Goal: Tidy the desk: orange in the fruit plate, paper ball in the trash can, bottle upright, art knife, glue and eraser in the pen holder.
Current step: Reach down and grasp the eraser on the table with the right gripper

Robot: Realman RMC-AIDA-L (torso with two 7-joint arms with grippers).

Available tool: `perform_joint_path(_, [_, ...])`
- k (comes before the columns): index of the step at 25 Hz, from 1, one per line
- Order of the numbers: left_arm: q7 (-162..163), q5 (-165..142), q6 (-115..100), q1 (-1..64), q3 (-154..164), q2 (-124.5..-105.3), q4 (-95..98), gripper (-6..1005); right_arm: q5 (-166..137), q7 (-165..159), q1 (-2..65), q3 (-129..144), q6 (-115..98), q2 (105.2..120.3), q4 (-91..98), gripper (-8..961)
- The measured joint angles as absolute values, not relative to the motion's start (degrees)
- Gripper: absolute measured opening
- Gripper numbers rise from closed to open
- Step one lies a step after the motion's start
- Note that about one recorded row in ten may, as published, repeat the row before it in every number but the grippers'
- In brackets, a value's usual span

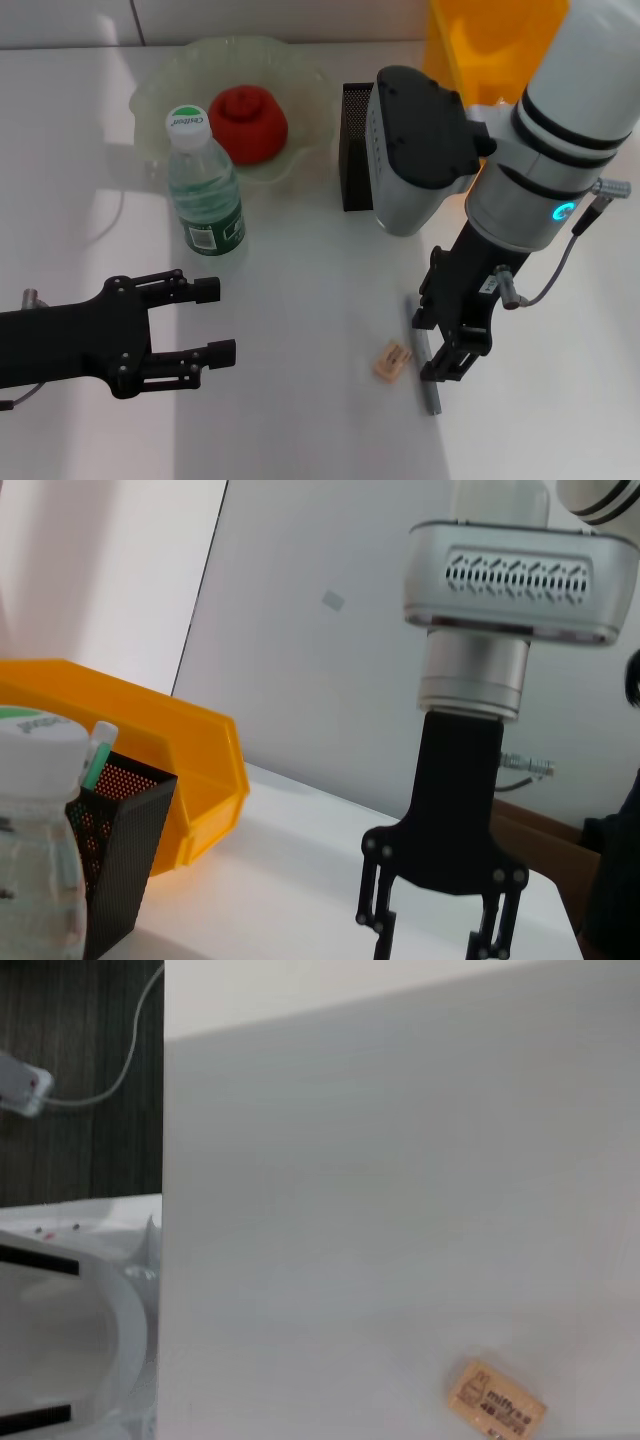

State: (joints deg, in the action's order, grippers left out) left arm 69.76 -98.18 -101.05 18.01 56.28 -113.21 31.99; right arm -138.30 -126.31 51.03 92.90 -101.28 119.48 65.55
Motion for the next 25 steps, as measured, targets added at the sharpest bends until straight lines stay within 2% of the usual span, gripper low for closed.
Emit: perform_joint_path(25, [69.6,-98.2,-100.6,18.0,56.4,-113.57,31.9,780,-136.5,-130.2,51.3,107.4,-86.4,119.88,61.0,576])
